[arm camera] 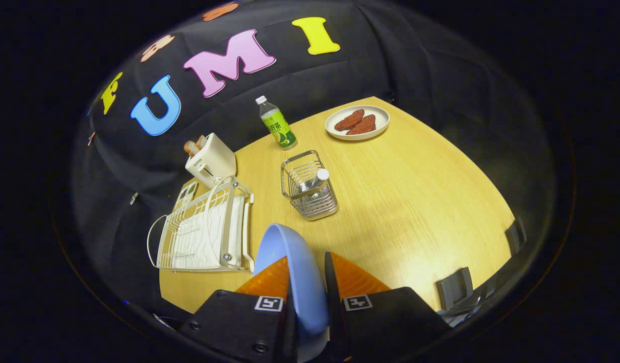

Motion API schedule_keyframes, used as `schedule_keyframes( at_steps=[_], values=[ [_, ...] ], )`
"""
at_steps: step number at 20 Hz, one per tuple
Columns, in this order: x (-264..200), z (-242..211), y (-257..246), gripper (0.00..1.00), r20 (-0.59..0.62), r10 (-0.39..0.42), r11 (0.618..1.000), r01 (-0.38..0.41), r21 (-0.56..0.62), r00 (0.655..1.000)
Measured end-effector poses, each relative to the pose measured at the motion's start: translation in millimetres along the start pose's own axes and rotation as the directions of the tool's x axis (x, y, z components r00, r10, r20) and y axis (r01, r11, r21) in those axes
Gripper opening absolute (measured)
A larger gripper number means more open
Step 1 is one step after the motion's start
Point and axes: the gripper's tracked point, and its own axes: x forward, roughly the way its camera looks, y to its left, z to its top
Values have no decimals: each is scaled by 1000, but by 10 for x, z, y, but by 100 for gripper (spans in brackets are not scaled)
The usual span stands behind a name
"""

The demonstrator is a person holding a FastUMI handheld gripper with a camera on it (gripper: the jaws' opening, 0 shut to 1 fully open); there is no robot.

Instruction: Take the plate from the dish rack, then take the spoon from the basket and place it into the plate.

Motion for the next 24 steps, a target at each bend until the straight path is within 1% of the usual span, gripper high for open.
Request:
schedule_keyframes(
  at_steps=[3,6,8,9,11,13,14,15,17,19,21,23,24],
  values=[
    [313,1,-35,29,-44,58,998,-59,-27,997],
    [528,-49,-29,29,-86,115,991,-120,-58,990],
    [576,-110,-4,30,-123,170,983,-177,-48,978],
    [605,-134,-22,30,-132,183,980,-192,-57,974],
    [656,-181,-110,30,-152,193,972,-210,-105,969],
    [668,-194,-171,32,-163,215,959,-240,-149,963],
    [665,-178,-214,46,-158,219,951,-247,-186,963],
    [654,-118,-250,46,-138,223,939,-251,-235,965],
    [615,115,-300,67,-48,242,907,-243,-344,969],
    [489,423,-271,99,78,276,878,-218,-426,958],
    [411,673,-149,98,186,333,855,-213,-473,924],
    [346,838,29,98,249,399,833,-235,-501,882],
    [351,894,99,98,267,421,823,-241,-514,867]
  ],
)
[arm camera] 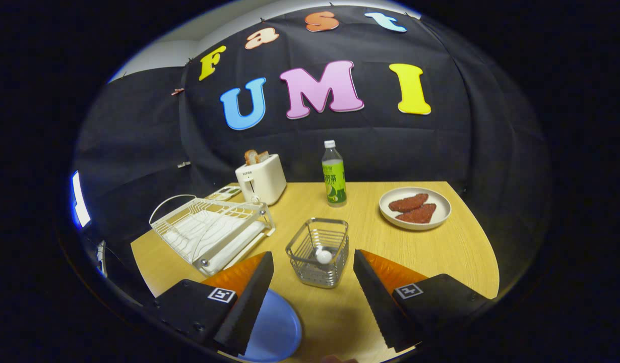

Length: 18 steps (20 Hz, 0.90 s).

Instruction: Take the plate from the dish rack, then take the spoon from the basket and place it into the plate.

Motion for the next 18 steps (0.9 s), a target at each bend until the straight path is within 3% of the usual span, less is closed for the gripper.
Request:
schedule_keyframes(
  at_steps=[11,18],
  values=[
    [552,-4,-107,98,9,-12,998,13,-64,1000],
    [677,-103,15,84,-4,47,994,-47,-101,999]
  ],
)
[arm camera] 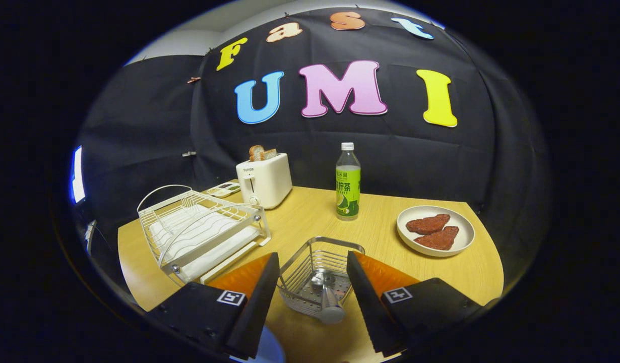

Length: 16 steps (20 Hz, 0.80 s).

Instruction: Take the plate from the dish rack, then take the spoon from the basket and place it into the plate.

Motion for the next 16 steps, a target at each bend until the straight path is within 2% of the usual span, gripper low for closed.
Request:
schedule_keyframes(
  at_steps=[1,5,7,8,15,16],
  values=[
    [11,-33,21,83,-11,7,1000,-7,10,1000],
    [36,-37,31,61,-28,26,999,-25,38,999],
    [23,-48,91,58,-44,49,996,-45,73,998],
    [46,-43,77,46,-48,50,996,-46,81,998],
    [10,-67,39,45,-72,59,994,-52,95,996],
    [-9,-47,23,41,-65,57,995,-51,89,996]
  ],
)
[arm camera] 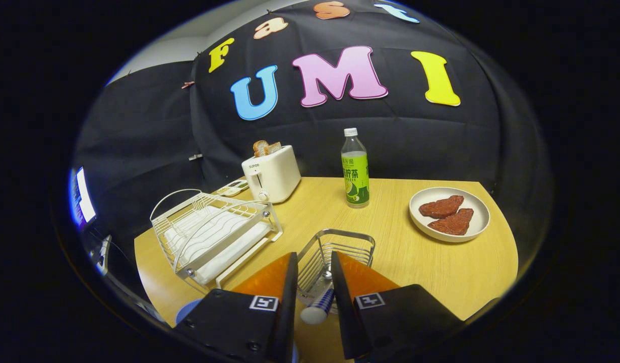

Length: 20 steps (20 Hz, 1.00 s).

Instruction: Take the plate from the dish rack, then take the spoon from the basket and place it into the plate.

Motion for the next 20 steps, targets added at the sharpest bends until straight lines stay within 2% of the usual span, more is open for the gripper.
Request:
schedule_keyframes(
  at_steps=[5,6,8,10,14,20],
  values=[
    [-23,16,-58,41,18,-11,1000,11,-3,1000],
    [30,-21,-122,36,15,-44,999,44,-12,999],
    [6,5,-107,26,15,-48,999,48,4,999],
    [2,45,-186,25,29,-84,996,85,-25,996],
    [-3,30,-161,21,1,-86,995,86,-51,996],
    [-253,536,-56,20,56,-66,993,71,-90,996]
  ],
)
